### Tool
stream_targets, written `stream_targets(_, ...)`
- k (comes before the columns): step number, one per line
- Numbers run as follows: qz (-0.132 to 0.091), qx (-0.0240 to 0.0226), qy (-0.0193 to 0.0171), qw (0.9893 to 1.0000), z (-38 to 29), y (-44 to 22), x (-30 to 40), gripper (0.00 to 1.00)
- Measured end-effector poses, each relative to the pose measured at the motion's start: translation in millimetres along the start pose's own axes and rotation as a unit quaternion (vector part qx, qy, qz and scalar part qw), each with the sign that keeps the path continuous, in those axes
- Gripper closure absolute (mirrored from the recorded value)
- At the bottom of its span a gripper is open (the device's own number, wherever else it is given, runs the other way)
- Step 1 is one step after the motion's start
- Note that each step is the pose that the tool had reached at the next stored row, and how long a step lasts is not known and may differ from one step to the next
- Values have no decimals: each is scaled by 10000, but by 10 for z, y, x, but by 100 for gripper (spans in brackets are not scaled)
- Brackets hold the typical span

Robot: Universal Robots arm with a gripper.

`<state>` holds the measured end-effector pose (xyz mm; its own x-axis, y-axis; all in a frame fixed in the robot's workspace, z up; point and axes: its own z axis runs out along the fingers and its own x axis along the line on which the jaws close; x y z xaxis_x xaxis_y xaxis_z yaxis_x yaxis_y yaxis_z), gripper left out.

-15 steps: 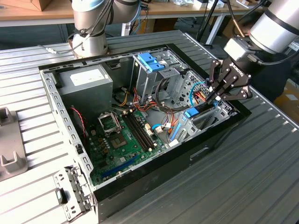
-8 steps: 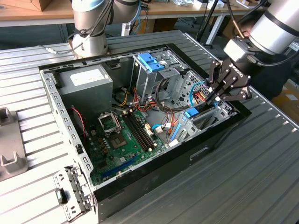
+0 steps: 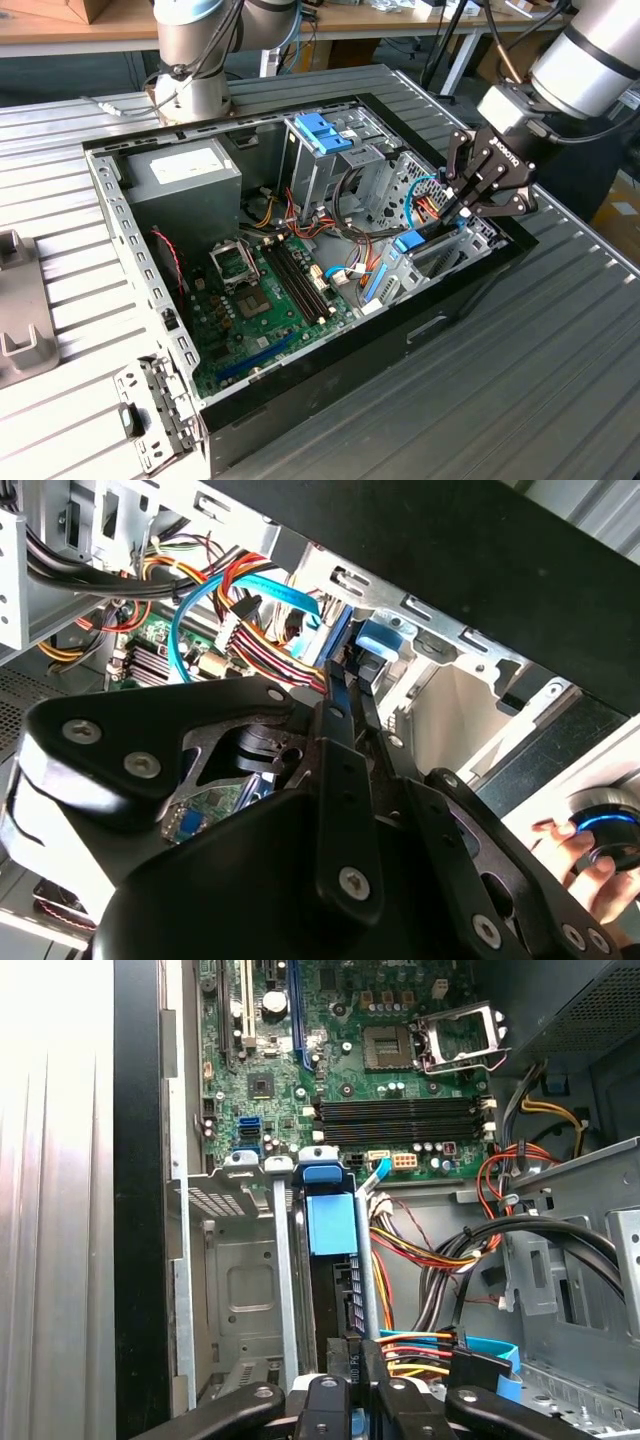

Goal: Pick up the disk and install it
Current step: 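Insert the first disk wire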

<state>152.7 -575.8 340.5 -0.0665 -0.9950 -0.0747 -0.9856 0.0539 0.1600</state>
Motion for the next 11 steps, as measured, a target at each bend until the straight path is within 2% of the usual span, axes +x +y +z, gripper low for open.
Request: stream_targets(11,-4,-1,-25,10000,-13,2,-1,83)
